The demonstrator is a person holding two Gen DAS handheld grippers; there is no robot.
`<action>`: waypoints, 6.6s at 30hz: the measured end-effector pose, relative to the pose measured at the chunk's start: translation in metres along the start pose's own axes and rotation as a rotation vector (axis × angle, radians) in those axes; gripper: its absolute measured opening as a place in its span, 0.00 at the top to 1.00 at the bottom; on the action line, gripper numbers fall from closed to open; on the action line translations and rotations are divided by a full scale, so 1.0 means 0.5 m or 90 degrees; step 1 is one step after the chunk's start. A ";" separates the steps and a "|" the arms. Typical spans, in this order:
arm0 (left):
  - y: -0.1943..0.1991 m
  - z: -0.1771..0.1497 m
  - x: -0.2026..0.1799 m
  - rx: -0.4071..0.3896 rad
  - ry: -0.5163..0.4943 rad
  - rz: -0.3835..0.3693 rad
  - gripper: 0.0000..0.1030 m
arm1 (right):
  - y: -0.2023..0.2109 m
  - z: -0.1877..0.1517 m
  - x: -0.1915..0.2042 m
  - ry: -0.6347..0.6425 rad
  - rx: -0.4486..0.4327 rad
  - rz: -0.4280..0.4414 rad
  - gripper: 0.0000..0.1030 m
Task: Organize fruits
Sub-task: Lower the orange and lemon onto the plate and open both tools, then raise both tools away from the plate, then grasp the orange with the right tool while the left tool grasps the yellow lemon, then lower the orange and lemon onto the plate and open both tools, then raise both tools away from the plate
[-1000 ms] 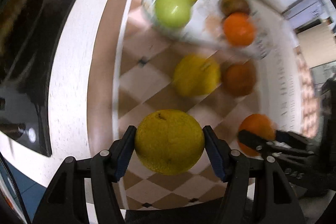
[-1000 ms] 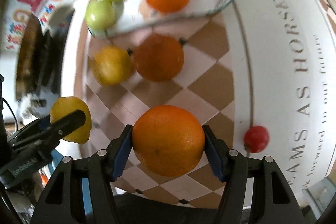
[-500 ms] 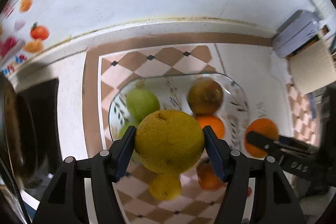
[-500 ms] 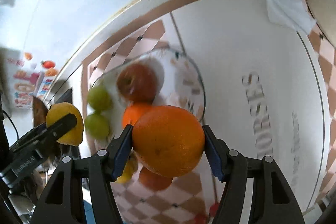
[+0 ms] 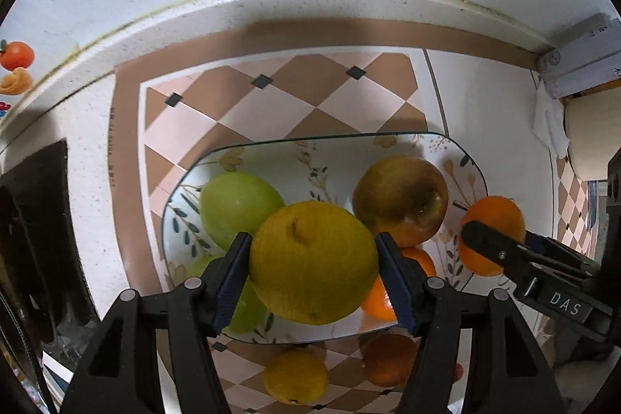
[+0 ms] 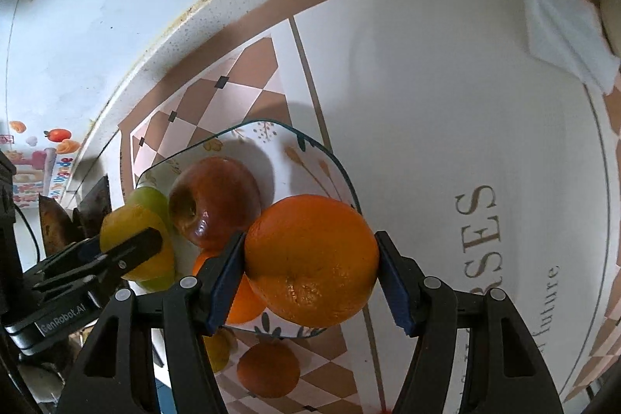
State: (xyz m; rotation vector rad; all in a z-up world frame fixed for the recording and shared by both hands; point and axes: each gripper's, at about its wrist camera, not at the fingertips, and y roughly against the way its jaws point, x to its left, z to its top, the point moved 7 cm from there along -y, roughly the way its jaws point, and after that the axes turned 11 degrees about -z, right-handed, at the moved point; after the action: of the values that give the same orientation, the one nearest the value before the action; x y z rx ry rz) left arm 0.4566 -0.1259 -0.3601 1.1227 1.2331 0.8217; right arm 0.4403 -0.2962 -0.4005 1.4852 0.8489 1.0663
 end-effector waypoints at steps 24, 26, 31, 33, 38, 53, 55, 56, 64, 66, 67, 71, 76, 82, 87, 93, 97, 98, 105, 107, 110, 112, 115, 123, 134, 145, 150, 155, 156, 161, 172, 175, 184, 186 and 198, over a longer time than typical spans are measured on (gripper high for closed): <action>0.100 -0.042 0.060 -0.113 0.024 0.057 0.15 | 0.085 -0.059 0.015 0.093 -0.079 -0.148 0.07; 0.108 -0.061 0.066 -0.123 0.031 0.060 0.15 | 0.095 -0.075 0.021 0.104 -0.086 -0.153 0.07; 0.128 -0.106 0.073 -0.146 0.039 0.068 0.15 | 0.122 -0.124 0.029 0.128 -0.104 -0.165 0.07; 0.137 -0.127 0.072 -0.157 0.036 0.074 0.15 | 0.132 -0.142 0.033 0.134 -0.112 -0.170 0.07; 0.172 -0.180 0.063 -0.193 0.030 0.077 0.15 | 0.167 -0.190 0.044 0.150 -0.139 -0.174 0.07; 0.308 -0.325 0.002 -0.296 -0.006 0.070 0.15 | 0.346 -0.333 0.064 0.160 -0.258 -0.155 0.07; 0.326 -0.341 -0.004 -0.304 -0.010 0.069 0.15 | 0.374 -0.354 0.069 0.162 -0.276 -0.150 0.07; 0.336 -0.350 -0.008 -0.310 -0.013 0.068 0.15 | 0.387 -0.365 0.071 0.164 -0.284 -0.149 0.07; 0.397 -0.405 -0.022 -0.349 -0.016 0.064 0.15 | 0.473 -0.438 0.074 0.161 -0.326 -0.130 0.07; 0.409 -0.416 -0.027 -0.357 -0.018 0.058 0.15 | 0.494 -0.449 0.075 0.160 -0.339 -0.134 0.07; 0.415 -0.422 -0.030 -0.361 -0.018 0.055 0.15 | 0.507 -0.454 0.075 0.159 -0.347 -0.134 0.07; 0.440 -0.438 -0.041 -0.384 -0.026 0.057 0.15 | 0.542 -0.474 0.080 0.159 -0.367 -0.132 0.07; 0.462 -0.449 -0.051 -0.404 -0.032 0.059 0.15 | 0.557 -0.486 0.091 0.160 -0.378 -0.130 0.07; 0.468 -0.448 -0.054 -0.413 -0.033 0.066 0.15 | 0.550 -0.482 0.097 0.157 -0.374 -0.124 0.07; 0.458 -0.434 -0.048 -0.405 -0.027 0.071 0.15 | 0.528 -0.465 0.094 0.143 -0.360 -0.110 0.07; 0.420 -0.401 -0.012 -0.392 0.001 0.093 0.15 | 0.413 -0.412 0.082 0.130 -0.291 -0.096 0.07; 0.354 -0.367 0.039 -0.345 0.028 0.124 0.12 | 0.284 -0.374 0.080 0.126 -0.219 -0.081 0.07; 0.337 -0.360 0.052 -0.332 0.036 0.131 0.04 | 0.258 -0.368 0.080 0.126 -0.204 -0.082 0.07; 0.211 -0.331 0.129 -0.234 0.102 0.129 0.04 | 0.032 -0.326 0.095 0.110 -0.078 -0.055 0.08; 0.176 -0.324 0.138 -0.208 0.114 0.123 0.04 | -0.026 -0.322 0.102 0.110 -0.047 -0.052 0.10; 0.122 -0.312 0.140 -0.165 0.128 0.082 0.04 | -0.077 -0.321 0.108 0.113 -0.024 -0.043 0.31; 0.094 -0.307 0.137 -0.142 0.138 0.057 0.04 | -0.078 -0.321 0.106 0.125 -0.039 -0.048 0.42; 0.061 -0.298 0.125 -0.122 0.139 0.034 0.04 | -0.073 -0.325 0.087 0.125 -0.035 -0.054 0.42; -0.028 -0.276 0.087 -0.071 0.113 0.031 0.04 | -0.038 -0.340 0.018 0.105 -0.046 -0.076 0.42; -0.068 -0.271 0.021 -0.092 0.041 0.049 0.45 | -0.035 -0.348 -0.014 0.107 -0.048 -0.083 0.42; 0.047 -0.236 -0.028 -0.160 0.055 -0.021 0.45 | 0.076 -0.268 0.000 0.071 -0.095 0.006 0.42; 0.047 -0.178 -0.011 -0.155 0.099 -0.058 0.45 | 0.132 -0.141 0.014 0.056 -0.131 0.030 0.42; 0.023 -0.144 0.027 -0.135 0.171 -0.109 0.45 | 0.133 -0.019 0.029 0.043 -0.126 0.040 0.42; 0.022 -0.146 0.027 -0.133 0.180 -0.112 0.45 | 0.124 0.008 0.035 0.042 -0.117 0.041 0.42; 0.003 -0.148 0.030 -0.119 0.210 -0.124 0.44 | 0.080 0.074 0.053 0.058 -0.075 0.033 0.42; -0.014 -0.145 0.032 -0.099 0.236 -0.109 0.44 | 0.024 0.073 0.064 0.077 -0.011 0.027 0.23; -0.007 -0.146 0.029 -0.102 0.233 -0.108 0.44 | 0.036 0.071 0.056 0.083 -0.017 0.010 0.22; 0.073 -0.137 0.023 -0.151 0.188 -0.084 0.15 | 0.105 0.004 0.022 0.127 -0.078 -0.082 0.09; 0.089 -0.140 0.030 -0.160 0.174 -0.056 0.15 | 0.117 -0.017 0.019 0.137 -0.093 -0.103 0.08; 0.166 -0.226 0.057 -0.227 0.113 0.062 0.15 | 0.227 -0.186 0.035 0.163 -0.225 -0.179 0.07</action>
State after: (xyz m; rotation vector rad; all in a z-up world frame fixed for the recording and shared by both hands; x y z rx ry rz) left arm 0.3587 -0.0531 -0.2854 0.8372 1.1246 1.1843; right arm 0.3551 -0.2681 -0.2832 0.9173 0.9580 1.1377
